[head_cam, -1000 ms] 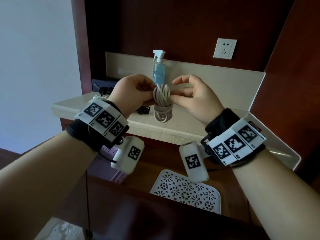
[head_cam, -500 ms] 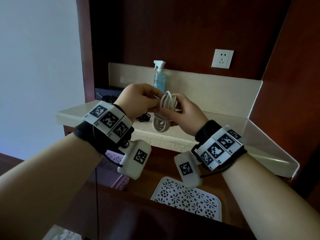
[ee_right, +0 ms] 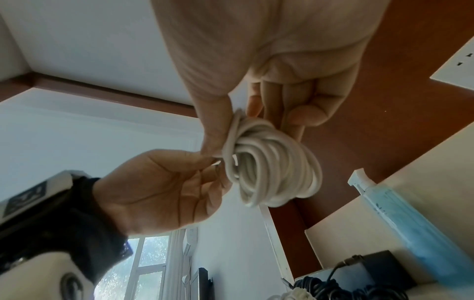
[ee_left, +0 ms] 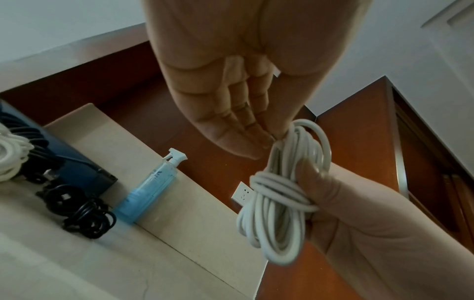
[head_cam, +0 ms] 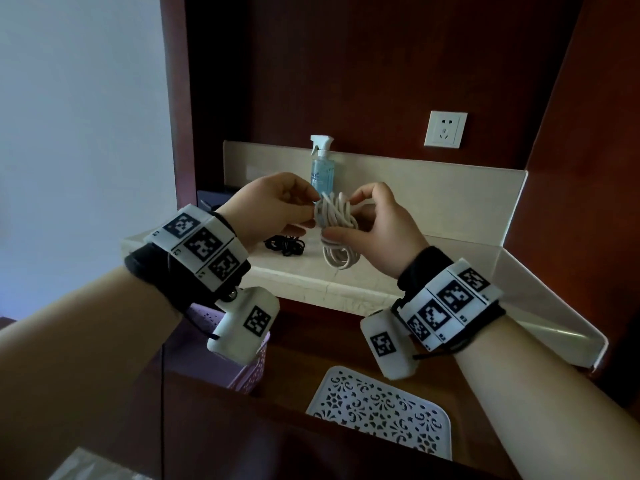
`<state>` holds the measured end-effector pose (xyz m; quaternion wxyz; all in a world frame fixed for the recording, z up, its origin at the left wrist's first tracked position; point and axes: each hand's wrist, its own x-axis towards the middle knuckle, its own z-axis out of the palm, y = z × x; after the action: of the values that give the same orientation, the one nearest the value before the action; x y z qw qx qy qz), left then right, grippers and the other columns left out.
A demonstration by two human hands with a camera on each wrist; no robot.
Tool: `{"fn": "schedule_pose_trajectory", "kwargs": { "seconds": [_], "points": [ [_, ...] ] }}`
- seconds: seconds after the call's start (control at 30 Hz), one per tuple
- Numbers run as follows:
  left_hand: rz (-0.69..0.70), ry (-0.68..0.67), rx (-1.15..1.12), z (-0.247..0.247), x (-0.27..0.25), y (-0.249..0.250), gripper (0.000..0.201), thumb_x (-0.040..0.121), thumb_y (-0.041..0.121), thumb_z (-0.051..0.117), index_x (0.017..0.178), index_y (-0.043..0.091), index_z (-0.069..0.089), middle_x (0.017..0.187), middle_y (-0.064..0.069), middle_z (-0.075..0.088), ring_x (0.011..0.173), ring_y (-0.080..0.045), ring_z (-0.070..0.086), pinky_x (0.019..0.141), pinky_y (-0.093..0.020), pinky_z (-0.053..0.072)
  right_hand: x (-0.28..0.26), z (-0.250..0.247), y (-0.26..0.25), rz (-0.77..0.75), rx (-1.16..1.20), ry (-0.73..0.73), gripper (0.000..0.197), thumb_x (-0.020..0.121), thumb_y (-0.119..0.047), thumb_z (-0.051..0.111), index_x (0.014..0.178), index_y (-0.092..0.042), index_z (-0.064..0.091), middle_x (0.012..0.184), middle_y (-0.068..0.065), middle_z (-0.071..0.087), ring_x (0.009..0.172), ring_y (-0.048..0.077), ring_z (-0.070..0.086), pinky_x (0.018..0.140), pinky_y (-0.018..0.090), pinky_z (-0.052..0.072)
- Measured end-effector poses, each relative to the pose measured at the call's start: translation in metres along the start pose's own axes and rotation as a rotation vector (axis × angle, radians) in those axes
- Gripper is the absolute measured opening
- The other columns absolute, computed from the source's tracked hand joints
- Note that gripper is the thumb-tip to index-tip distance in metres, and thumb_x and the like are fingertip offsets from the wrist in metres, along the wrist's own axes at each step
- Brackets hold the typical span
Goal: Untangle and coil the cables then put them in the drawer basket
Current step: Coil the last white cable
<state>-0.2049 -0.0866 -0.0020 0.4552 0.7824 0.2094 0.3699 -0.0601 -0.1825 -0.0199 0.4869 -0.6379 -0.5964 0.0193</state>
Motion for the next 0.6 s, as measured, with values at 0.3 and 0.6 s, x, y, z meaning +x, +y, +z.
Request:
{"fn": "schedule_pose_trajectory", "kwargs": {
  "seconds": [0.3, 0.6],
  "points": [
    [-0.023, -0.071, 0.048, -0.016, -0.007, -0.012, 0.024, 0.088, 0.004, 0.061, 0.106, 0.019, 0.062, 0.105, -0.001, 0.065, 0.087, -0.011, 0.065, 0.075, -0.021, 0.057, -0.001, 0.001, -0.002, -0.025, -0.090, -0.078, 0.047, 0.073, -0.036, 0.074, 0.102, -0.024, 0.040, 0.093, -0.001, 0.065, 0.079, 0.013, 0.063, 0.067, 0.024, 0.050],
    [0.036, -0.129, 0.273, -0.036, -0.020, -0.021, 0.027, 0.080, 0.013, 0.070, 0.103, 0.026, 0.062, 0.097, 0.004, 0.067, 0.079, -0.008, 0.063, 0.077, -0.024, 0.052, 0.006, 0.029, -0.011, -0.047, -0.180, -0.246, 0.046, 0.071, -0.044, 0.073, 0.101, -0.028, 0.042, 0.094, -0.004, 0.065, 0.073, 0.006, 0.059, 0.063, 0.021, 0.044]
  ]
}}
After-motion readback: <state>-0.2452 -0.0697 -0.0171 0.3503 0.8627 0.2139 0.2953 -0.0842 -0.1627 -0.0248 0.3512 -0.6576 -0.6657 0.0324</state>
